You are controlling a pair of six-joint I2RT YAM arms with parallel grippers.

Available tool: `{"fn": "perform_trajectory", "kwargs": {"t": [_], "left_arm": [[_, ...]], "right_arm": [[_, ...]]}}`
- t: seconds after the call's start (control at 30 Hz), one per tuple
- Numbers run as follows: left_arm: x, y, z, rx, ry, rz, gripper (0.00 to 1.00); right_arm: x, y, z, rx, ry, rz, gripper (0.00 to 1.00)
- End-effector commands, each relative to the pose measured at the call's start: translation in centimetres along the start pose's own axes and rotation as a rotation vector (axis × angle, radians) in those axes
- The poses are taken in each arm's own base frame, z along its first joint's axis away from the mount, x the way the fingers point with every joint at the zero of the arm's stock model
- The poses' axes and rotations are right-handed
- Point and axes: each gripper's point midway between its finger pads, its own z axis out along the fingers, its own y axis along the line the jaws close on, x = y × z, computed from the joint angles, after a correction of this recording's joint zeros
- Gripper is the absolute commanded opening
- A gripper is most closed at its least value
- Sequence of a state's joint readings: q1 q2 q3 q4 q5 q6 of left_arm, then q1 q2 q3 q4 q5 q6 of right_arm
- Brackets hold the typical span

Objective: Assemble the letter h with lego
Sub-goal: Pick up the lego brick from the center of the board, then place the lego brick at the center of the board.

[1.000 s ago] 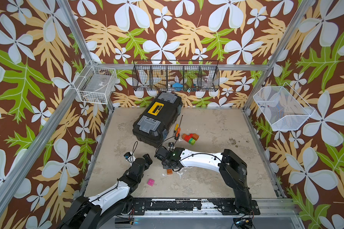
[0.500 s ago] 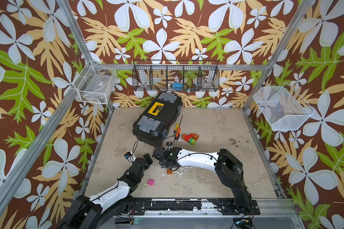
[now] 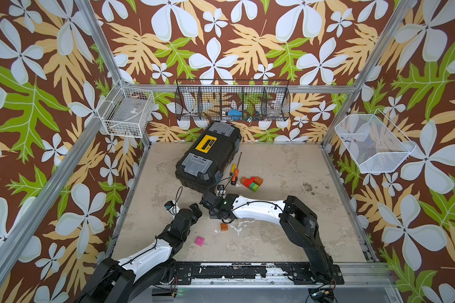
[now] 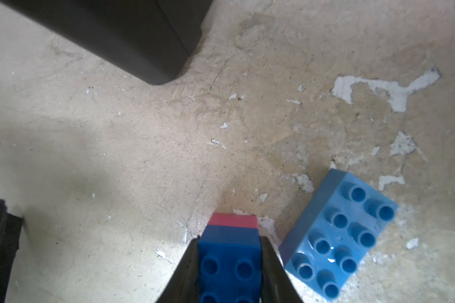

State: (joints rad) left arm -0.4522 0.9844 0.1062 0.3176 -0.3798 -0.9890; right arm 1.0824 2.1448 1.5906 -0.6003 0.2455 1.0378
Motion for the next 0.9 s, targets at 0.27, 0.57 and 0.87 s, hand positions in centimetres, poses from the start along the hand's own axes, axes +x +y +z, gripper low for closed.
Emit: {"fn": "perform_trajectory", "kwargs": {"t": [0.27, 0.57, 0.87], "left_arm": [[0.5, 0.6, -0.2, -0.016, 0.025, 0.016, 0.97], [0.2, 0.5, -0.3, -0.015, 0.012, 0.030, 0.97], [0.0, 0.7, -0.3, -0.021, -0.006, 0.042, 0.97]], "right_arm": [[-2.8, -4.2, -5.8, -0.074, 0.073, -0.069, 0.12], [-3.3, -15.0, -7.1, 0.053, -0.046, -0.034, 0.13], [0.8, -16.3, -3.0, 0.000, 0.015, -0.042, 0.13]]}}
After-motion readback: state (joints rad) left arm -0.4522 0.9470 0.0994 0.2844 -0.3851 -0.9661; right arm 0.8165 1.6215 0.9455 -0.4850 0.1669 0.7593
